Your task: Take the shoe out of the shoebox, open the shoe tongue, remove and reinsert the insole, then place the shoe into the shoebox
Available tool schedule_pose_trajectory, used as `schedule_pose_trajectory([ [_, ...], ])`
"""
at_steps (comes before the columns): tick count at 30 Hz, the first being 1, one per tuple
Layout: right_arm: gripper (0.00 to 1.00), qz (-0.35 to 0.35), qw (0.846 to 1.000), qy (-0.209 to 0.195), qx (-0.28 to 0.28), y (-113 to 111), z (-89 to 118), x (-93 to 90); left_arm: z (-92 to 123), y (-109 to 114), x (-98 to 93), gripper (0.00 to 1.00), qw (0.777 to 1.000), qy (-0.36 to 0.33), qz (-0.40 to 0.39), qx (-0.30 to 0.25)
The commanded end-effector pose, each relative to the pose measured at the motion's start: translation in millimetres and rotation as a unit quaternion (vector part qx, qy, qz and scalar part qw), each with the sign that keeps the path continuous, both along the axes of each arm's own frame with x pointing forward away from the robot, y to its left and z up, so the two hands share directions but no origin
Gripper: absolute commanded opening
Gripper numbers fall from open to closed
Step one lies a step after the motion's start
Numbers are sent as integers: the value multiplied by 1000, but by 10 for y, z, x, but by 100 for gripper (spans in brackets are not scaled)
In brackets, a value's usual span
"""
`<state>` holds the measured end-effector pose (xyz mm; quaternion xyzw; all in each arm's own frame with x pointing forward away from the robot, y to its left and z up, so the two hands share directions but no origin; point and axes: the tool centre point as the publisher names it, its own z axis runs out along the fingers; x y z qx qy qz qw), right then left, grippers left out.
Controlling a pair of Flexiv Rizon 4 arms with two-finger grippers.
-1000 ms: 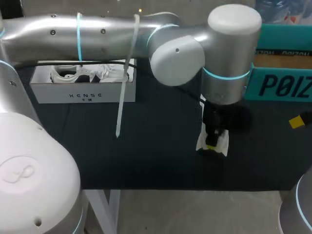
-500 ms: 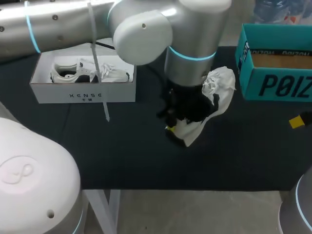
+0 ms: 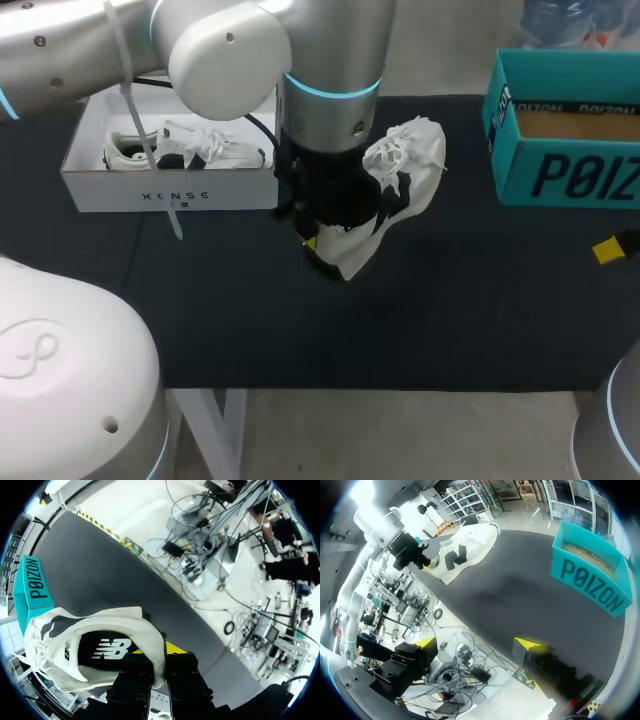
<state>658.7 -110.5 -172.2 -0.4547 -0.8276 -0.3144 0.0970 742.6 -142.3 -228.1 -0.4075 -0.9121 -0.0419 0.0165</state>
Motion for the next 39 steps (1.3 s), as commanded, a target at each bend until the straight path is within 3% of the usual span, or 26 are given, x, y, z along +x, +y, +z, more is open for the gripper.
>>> schedule_pose_trajectory([
  [1,100,0,1000,0,0,-1,-7,-5,8,19,-7,0,1000,-2,-1,-2],
  [19,100,0,1000,0,0,-1,-7,-5,8,19,-7,0,1000,-2,-1,-2],
  [32,100,0,1000,0,0,-1,-7,-5,83,1001,1292,0,999,8,-36,27],
  [39,100,0,1000,0,0,-1,-7,-5,229,1355,1770,0,995,22,-95,22],
])
